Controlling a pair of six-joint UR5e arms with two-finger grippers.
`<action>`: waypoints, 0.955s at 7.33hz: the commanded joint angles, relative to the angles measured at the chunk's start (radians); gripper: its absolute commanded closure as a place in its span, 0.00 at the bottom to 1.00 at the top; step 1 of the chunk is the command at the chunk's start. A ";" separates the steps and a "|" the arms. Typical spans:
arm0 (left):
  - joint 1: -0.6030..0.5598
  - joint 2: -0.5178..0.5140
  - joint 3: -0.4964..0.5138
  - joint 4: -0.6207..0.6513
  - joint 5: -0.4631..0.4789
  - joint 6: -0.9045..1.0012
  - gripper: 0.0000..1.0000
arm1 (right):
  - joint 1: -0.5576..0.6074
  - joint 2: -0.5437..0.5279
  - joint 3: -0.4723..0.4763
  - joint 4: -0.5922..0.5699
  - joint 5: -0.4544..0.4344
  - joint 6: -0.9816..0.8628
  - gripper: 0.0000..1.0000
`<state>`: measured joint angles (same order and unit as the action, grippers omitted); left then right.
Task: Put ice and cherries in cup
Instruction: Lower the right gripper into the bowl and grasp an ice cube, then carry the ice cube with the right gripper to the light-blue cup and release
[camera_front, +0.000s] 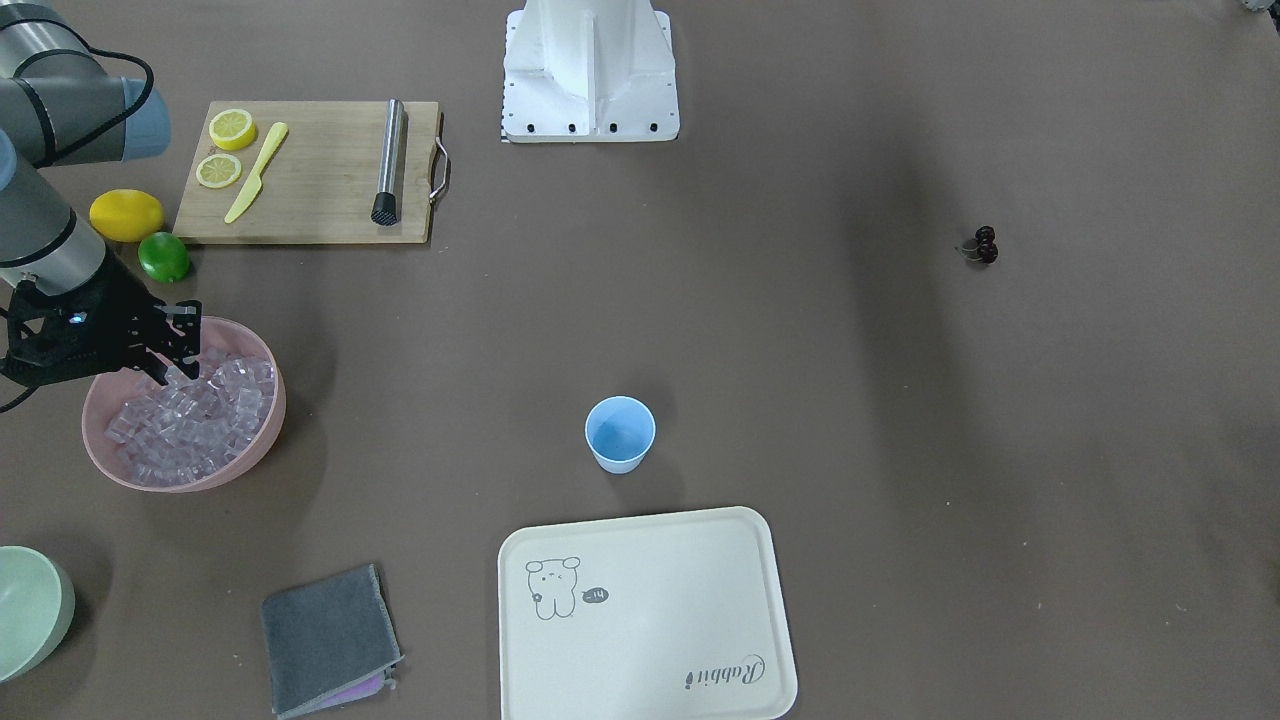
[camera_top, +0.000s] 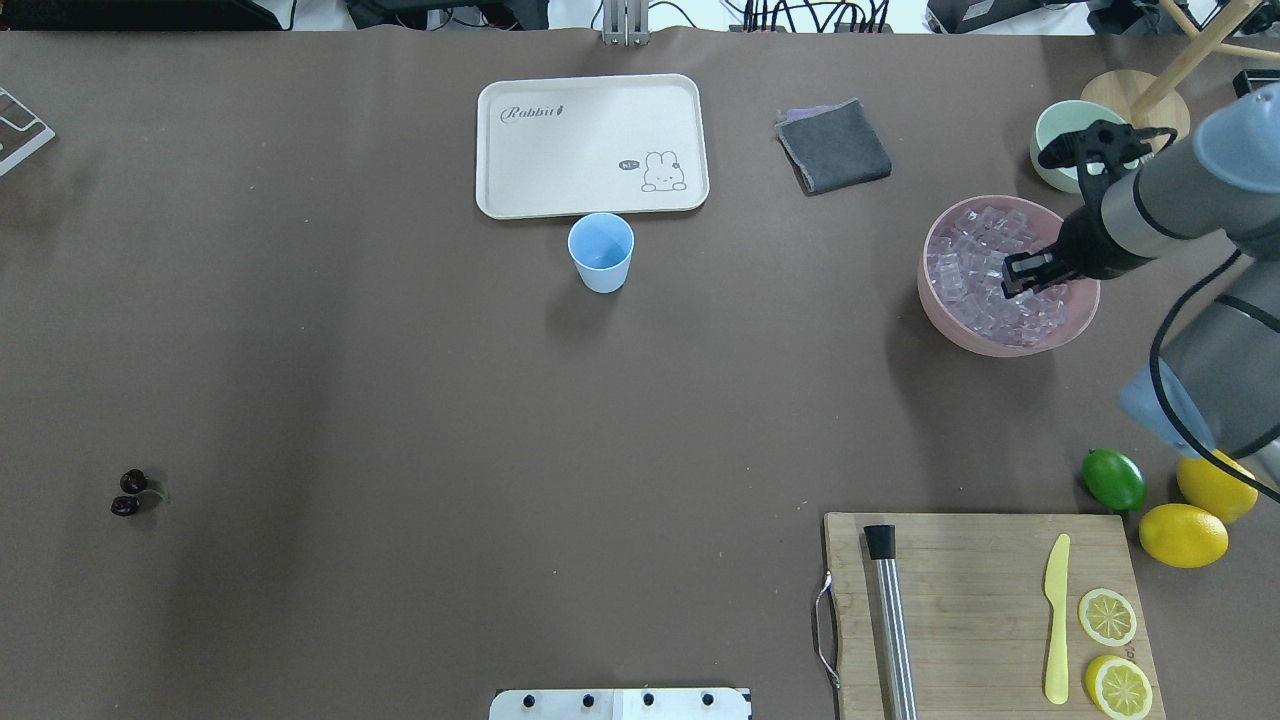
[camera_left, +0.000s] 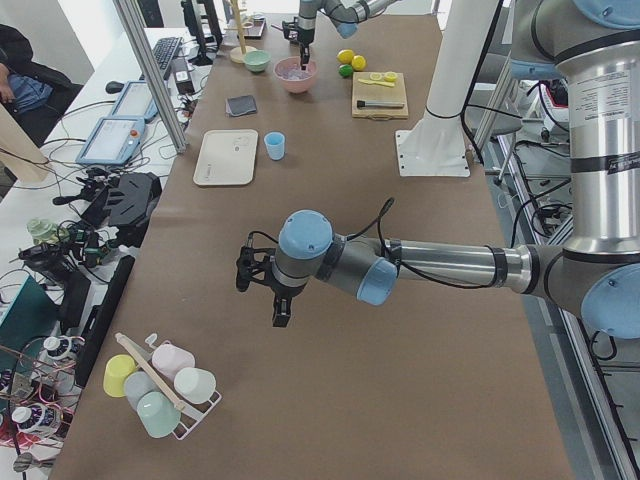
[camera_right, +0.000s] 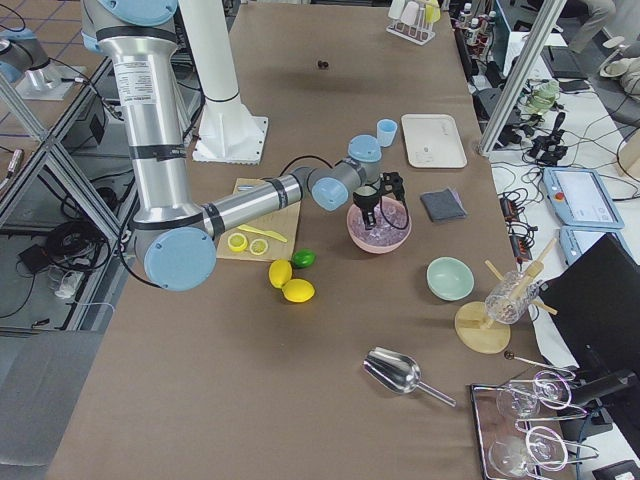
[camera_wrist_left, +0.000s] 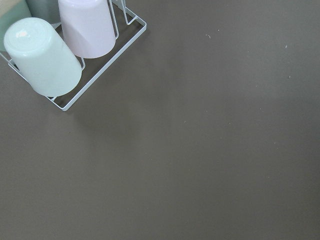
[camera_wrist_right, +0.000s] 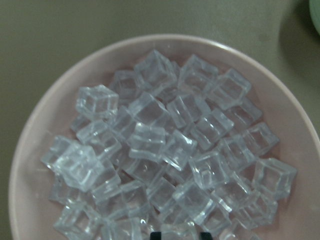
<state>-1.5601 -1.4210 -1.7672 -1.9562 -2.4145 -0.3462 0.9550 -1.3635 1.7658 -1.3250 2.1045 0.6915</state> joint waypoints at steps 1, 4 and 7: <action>0.000 -0.003 -0.001 -0.001 0.002 0.000 0.02 | 0.008 0.253 0.006 -0.330 0.002 0.060 0.71; 0.000 -0.007 -0.003 0.000 0.000 0.000 0.02 | -0.128 0.467 -0.061 -0.356 -0.097 0.439 0.72; 0.000 -0.001 0.000 -0.001 0.000 0.001 0.02 | -0.229 0.630 -0.170 -0.314 -0.225 0.667 0.72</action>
<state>-1.5591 -1.4275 -1.7664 -1.9559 -2.4139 -0.3464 0.7697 -0.7992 1.6428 -1.6674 1.9296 1.2692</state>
